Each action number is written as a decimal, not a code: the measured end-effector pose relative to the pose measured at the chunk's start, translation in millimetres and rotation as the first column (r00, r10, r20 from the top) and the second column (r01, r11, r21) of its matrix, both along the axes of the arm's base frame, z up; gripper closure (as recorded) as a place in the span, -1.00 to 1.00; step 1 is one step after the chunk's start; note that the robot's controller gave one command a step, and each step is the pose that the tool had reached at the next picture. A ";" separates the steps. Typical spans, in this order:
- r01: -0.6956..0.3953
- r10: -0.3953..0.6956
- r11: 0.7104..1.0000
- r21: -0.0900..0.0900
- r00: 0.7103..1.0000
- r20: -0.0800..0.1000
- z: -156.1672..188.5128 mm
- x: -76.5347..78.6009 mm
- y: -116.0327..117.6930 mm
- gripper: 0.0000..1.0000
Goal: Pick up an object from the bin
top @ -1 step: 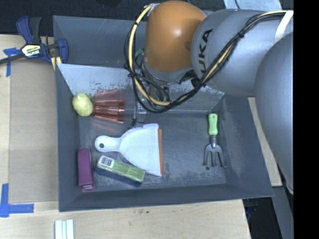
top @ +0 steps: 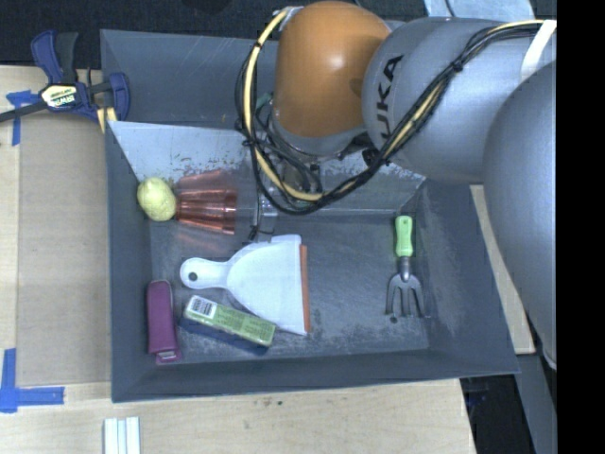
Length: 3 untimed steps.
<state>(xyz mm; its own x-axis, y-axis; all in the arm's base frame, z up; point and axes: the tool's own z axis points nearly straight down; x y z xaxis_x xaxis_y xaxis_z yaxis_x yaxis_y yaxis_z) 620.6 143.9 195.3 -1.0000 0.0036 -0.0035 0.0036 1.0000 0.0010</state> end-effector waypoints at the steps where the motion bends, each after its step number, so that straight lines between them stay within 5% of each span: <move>1: 0.011 -0.011 1.000 0.000 1.000 -0.002 -58.8 -19.3 9.0 -1.00; 2: 0.029 -0.029 1.000 0.004 0.999 0.016 -59.9 -6.5 2.4 -1.00; 3: -0.159 0.158 0.987 0.011 0.986 0.053 -100.4 -39.9 10.5 -1.00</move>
Offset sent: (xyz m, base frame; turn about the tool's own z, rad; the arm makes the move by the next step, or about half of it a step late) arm -0.0081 0.0018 -0.0613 0.0327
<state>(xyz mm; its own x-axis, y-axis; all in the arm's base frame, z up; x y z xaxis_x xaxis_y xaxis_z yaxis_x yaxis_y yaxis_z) 580.7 154.3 94.9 -0.9864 -0.1545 -0.0563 -0.1554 0.9878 0.0123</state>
